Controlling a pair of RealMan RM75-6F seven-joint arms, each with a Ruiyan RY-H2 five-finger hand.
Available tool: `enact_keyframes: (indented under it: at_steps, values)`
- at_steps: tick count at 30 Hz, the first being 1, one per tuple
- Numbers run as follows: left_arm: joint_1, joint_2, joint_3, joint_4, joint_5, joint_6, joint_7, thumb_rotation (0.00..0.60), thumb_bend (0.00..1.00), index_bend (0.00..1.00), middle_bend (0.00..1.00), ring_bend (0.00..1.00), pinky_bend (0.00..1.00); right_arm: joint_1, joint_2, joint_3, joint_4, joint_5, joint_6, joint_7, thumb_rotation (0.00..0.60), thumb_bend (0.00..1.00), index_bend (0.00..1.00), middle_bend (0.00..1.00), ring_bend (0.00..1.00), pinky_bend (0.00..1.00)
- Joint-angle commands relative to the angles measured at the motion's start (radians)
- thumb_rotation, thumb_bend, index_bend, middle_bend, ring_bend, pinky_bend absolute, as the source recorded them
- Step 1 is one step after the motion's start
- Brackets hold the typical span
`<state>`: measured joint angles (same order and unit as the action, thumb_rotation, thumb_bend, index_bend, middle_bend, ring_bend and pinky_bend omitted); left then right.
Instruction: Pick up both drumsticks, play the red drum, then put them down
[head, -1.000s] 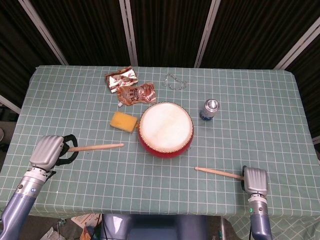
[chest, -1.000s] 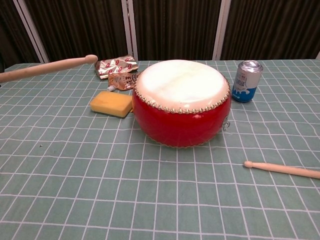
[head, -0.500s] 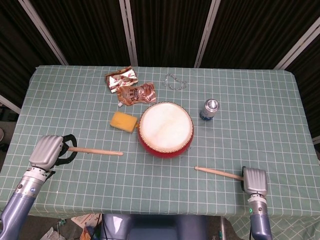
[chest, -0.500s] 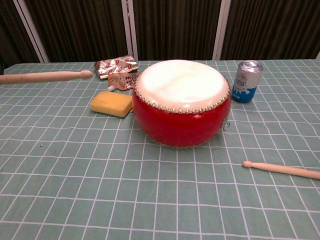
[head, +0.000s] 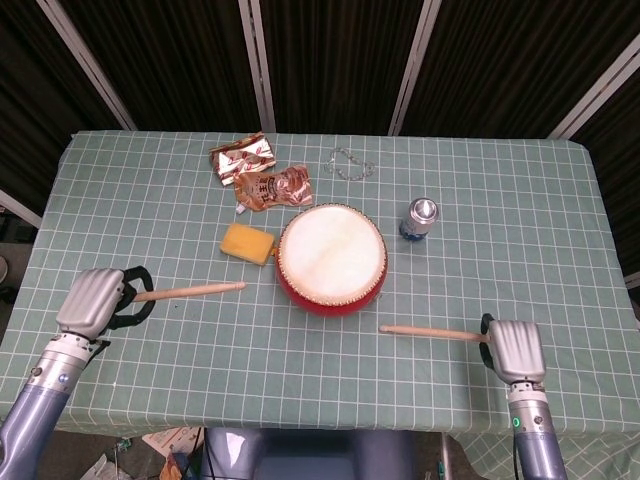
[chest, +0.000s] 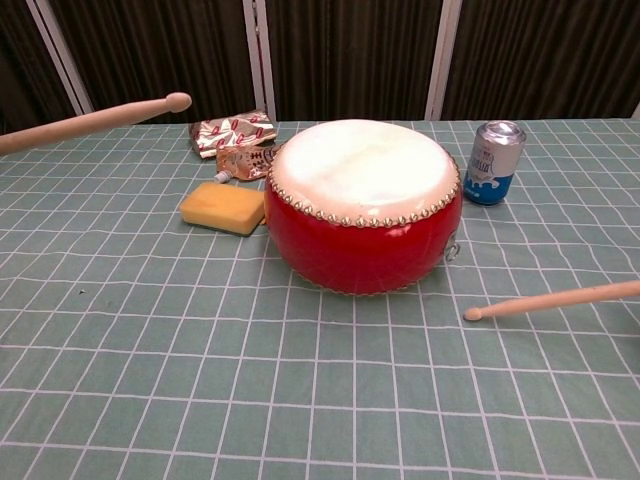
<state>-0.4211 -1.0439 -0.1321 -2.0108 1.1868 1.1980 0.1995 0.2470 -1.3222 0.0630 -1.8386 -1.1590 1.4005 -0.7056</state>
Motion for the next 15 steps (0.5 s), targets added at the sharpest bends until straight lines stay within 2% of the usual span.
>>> enact_keyframes:
  at_steps: [1, 9, 15]
  values:
    - [-0.002, 0.004, -0.006, -0.010, -0.006, 0.002, -0.001, 0.600, 0.58, 0.75, 1.00, 1.00, 1.00, -0.015, 0.085, -0.012, -0.065, -0.061, 0.017, 0.057, 0.600, 0.71, 0.95, 1.00, 1.00, 1.00]
    - [-0.017, 0.009, -0.026, -0.028, -0.026, 0.006, 0.022, 0.600, 0.58, 0.75, 1.00, 1.00, 1.00, -0.042, 0.193, -0.021, -0.109, -0.100, 0.019, 0.170, 0.600, 0.71, 0.95, 1.00, 1.00, 1.00]
    - [-0.061, 0.034, -0.074, -0.048, -0.075, -0.010, 0.067, 0.600, 0.58, 0.75, 1.00, 1.00, 1.00, -0.042, 0.304, 0.042, -0.214, -0.085, 0.030, 0.290, 0.600, 0.71, 0.95, 1.00, 1.00, 1.00]
